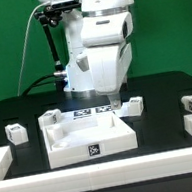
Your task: Assemble one leg
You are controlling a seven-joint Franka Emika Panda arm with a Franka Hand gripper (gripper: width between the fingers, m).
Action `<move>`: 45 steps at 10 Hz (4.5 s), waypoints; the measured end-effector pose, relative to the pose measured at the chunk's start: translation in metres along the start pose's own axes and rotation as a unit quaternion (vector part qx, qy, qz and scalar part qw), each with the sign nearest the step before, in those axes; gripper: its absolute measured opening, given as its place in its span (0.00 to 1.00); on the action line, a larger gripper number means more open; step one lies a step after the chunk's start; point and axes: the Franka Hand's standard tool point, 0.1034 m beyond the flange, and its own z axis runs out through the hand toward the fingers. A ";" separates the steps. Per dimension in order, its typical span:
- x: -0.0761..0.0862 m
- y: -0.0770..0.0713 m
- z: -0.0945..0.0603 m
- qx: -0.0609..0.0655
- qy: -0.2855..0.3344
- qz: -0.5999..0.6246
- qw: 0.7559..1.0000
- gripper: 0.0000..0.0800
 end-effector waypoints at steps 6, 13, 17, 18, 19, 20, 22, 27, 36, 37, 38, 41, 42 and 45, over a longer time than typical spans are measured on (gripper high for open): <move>-0.032 -0.019 0.021 -0.020 -0.005 -0.173 0.985 0.81; -0.074 -0.068 0.050 0.005 0.003 -0.179 0.984 0.81; -0.076 -0.070 0.054 0.009 0.004 -0.172 0.985 0.81; -0.080 -0.076 0.058 0.015 0.005 -0.169 0.985 0.81; -0.085 -0.082 0.064 0.020 0.008 -0.169 0.985 0.81; -0.090 -0.087 0.072 0.028 0.011 -0.163 0.986 0.81; -0.096 -0.093 0.082 0.039 0.015 -0.155 0.987 0.81; -0.096 -0.094 0.085 0.041 0.016 -0.152 0.987 0.49; -0.096 -0.090 0.084 0.033 0.016 -0.152 0.988 0.09; -0.093 -0.091 0.084 0.033 0.016 -0.142 0.989 0.09; -0.080 -0.092 0.084 0.031 0.017 -0.126 0.991 0.09; -0.037 -0.085 0.083 0.026 0.025 -0.114 0.993 0.09; -0.024 -0.078 0.083 0.022 0.030 -0.119 0.992 0.09; 0.011 -0.058 0.081 0.010 0.041 -0.115 0.992 0.09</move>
Offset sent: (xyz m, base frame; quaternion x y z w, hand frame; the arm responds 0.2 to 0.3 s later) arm -0.0060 -0.0218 -0.0038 -0.0544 -0.0274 -0.1312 0.9895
